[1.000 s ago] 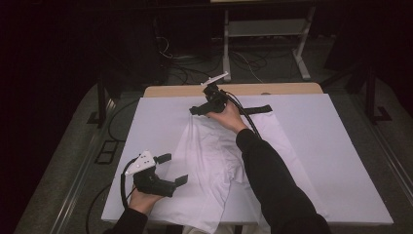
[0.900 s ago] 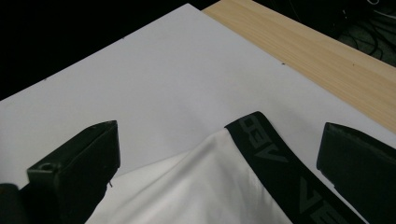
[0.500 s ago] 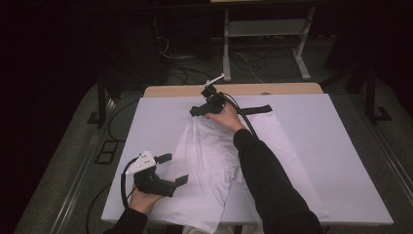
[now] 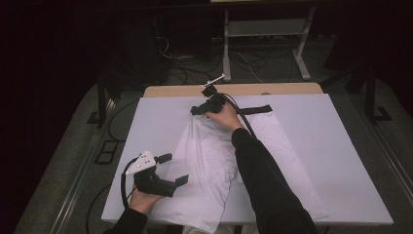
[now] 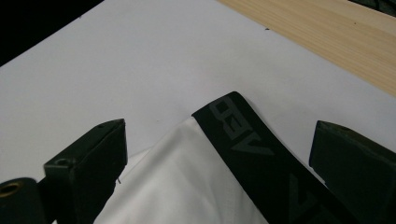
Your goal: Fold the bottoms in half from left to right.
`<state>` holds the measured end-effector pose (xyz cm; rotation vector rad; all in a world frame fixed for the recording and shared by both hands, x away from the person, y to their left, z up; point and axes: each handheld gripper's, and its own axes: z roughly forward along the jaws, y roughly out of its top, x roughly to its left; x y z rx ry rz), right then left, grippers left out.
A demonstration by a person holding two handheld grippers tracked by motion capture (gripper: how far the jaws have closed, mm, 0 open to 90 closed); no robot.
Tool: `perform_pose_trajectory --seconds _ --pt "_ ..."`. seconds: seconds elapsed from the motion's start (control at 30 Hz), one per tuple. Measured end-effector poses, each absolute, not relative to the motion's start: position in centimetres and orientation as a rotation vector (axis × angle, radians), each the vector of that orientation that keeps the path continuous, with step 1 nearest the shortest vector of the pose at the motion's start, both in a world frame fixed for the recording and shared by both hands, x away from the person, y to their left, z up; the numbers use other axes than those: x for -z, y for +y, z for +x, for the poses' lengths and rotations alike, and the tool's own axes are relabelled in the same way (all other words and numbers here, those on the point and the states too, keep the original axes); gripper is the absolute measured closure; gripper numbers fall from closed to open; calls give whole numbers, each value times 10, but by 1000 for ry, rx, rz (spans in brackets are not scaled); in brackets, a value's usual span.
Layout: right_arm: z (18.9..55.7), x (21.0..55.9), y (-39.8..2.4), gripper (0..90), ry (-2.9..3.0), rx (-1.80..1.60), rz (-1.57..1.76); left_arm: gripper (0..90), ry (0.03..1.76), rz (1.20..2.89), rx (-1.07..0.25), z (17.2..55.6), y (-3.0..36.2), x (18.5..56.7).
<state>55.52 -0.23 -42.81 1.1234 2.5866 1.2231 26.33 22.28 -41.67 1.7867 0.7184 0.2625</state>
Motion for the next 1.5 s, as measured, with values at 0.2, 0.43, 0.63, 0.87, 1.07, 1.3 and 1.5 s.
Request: perform_pose_trajectory --seconds 0.2,0.43,0.63,0.87,1.07,1.3,1.5 --pt "557 431 12 72 2600 -1194 1118 0 721 1782 -265 263 224 417" --pt "557 432 26 197 2604 -1135 1111 0 721 1781 -265 263 224 416" --pt "558 434 37 287 2585 -1089 1125 0 723 1779 -266 263 225 416" --pt "559 438 44 360 2552 -1031 1151 0 722 1777 -268 263 225 416" --pt "558 443 48 439 2519 -1000 1162 0 720 1778 -270 263 225 416" --pt "558 442 46 595 2494 -986 1191 0 722 1774 -272 263 226 416" --pt "556 446 40 676 2461 -1064 1241 0 723 1773 -274 263 226 416"
